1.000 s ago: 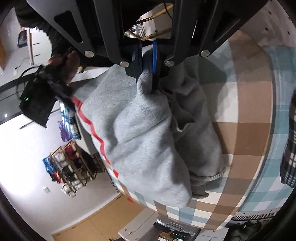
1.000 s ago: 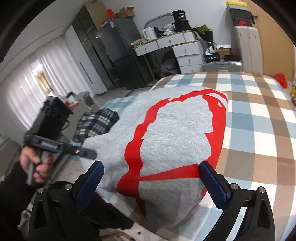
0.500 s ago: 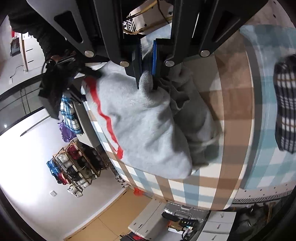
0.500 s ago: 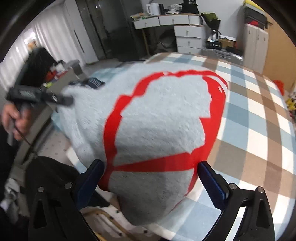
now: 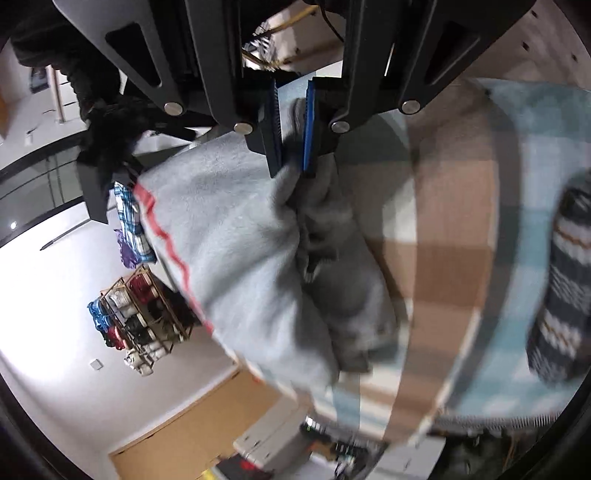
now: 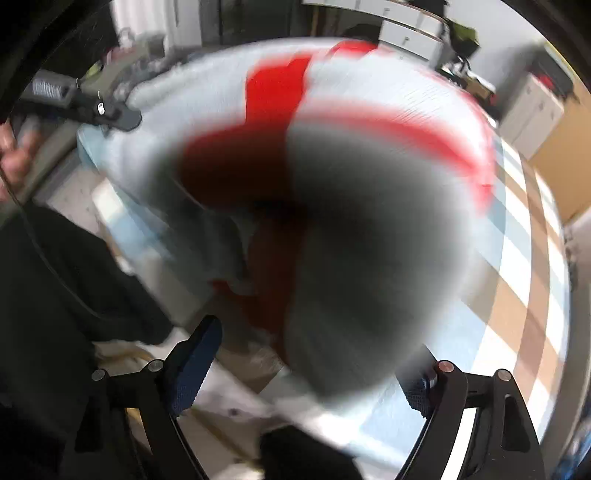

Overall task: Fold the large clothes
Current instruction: 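Press the folded hoodie flat with the left tool, right tool open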

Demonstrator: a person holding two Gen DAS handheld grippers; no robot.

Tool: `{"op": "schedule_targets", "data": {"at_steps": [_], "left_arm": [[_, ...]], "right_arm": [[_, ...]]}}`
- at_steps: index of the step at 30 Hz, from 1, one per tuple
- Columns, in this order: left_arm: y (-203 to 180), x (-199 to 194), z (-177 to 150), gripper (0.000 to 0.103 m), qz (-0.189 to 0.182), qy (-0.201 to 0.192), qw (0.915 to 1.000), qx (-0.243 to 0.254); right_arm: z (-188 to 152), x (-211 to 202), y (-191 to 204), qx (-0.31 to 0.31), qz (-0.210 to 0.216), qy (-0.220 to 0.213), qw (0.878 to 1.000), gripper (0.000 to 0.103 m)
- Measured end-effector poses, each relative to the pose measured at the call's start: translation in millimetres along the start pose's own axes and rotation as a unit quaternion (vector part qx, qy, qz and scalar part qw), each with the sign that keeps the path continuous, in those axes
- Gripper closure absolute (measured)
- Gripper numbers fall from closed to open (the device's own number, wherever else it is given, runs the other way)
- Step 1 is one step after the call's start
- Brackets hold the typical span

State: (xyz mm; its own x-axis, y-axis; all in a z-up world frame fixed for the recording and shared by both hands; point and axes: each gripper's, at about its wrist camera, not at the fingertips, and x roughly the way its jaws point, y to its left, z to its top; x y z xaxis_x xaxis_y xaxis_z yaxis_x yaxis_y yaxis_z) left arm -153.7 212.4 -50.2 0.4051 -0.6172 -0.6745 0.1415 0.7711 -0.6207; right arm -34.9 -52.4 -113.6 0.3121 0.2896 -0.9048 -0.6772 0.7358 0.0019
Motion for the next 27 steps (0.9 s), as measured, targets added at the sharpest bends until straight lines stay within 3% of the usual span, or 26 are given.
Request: {"op": "schedule_targets", "data": {"at_steps": [3, 5, 7, 9, 11, 14, 16, 18, 19, 20, 21, 22, 27], "left_arm": [[-13, -30, 15, 0.094, 0.034, -0.034, 0.9988, 0.01], [-23, -47, 33, 0.085, 0.034, -0.056, 0.9977, 0.02], [-30, -44, 52, 0.031, 0.031, -0.061, 0.9974, 0.025], [-38, -23, 71, 0.029, 0.013, -0.044, 0.9987, 0.024], [-33, 7, 84, 0.029, -0.001, 0.005, 1.0, 0.009], [-26, 53, 94, 0.029, 0.007, 0.074, 0.9971, -0.012], [-19, 77, 99, 0.029, 0.016, 0.098, 0.9946, -0.03], [-17, 90, 105, 0.029, -0.007, 0.111, 0.9928, -0.044], [-18, 92, 106, 0.034, -0.012, 0.113, 0.9924, -0.049], [-17, 96, 107, 0.043, -0.021, 0.113, 0.9919, -0.053], [-19, 97, 108, 0.073, -0.026, 0.117, 0.9914, -0.053], [-21, 98, 110, 0.089, -0.013, 0.118, 0.9917, -0.051], [-29, 93, 113, 0.096, 0.003, 0.113, 0.993, -0.035]], "right_arm": [[-4, -41, -22, 0.037, 0.018, -0.06, 0.997, 0.015], [-5, -62, -31, 0.053, 0.022, -0.096, 0.994, 0.015], [1, -81, -38, 0.058, 0.031, -0.147, 0.987, 0.011], [9, -84, -37, 0.052, 0.023, -0.169, 0.984, 0.006], [25, -74, -40, 0.034, 0.028, -0.172, 0.984, 0.006], [44, -39, -37, 0.028, 0.054, -0.128, 0.99, 0.006], [49, -16, -36, 0.029, 0.071, -0.096, 0.992, 0.007], [45, -11, -35, 0.026, 0.053, -0.106, 0.993, 0.004], [45, -5, -35, 0.021, 0.053, -0.108, 0.992, 0.003], [46, -4, -36, 0.023, 0.057, -0.11, 0.992, 0.001], [46, -4, -37, 0.027, 0.062, -0.112, 0.991, 0.0], [45, -3, -38, 0.032, 0.068, -0.115, 0.991, 0.0], [44, -13, -30, 0.027, 0.069, -0.118, 0.99, 0.0]]}}
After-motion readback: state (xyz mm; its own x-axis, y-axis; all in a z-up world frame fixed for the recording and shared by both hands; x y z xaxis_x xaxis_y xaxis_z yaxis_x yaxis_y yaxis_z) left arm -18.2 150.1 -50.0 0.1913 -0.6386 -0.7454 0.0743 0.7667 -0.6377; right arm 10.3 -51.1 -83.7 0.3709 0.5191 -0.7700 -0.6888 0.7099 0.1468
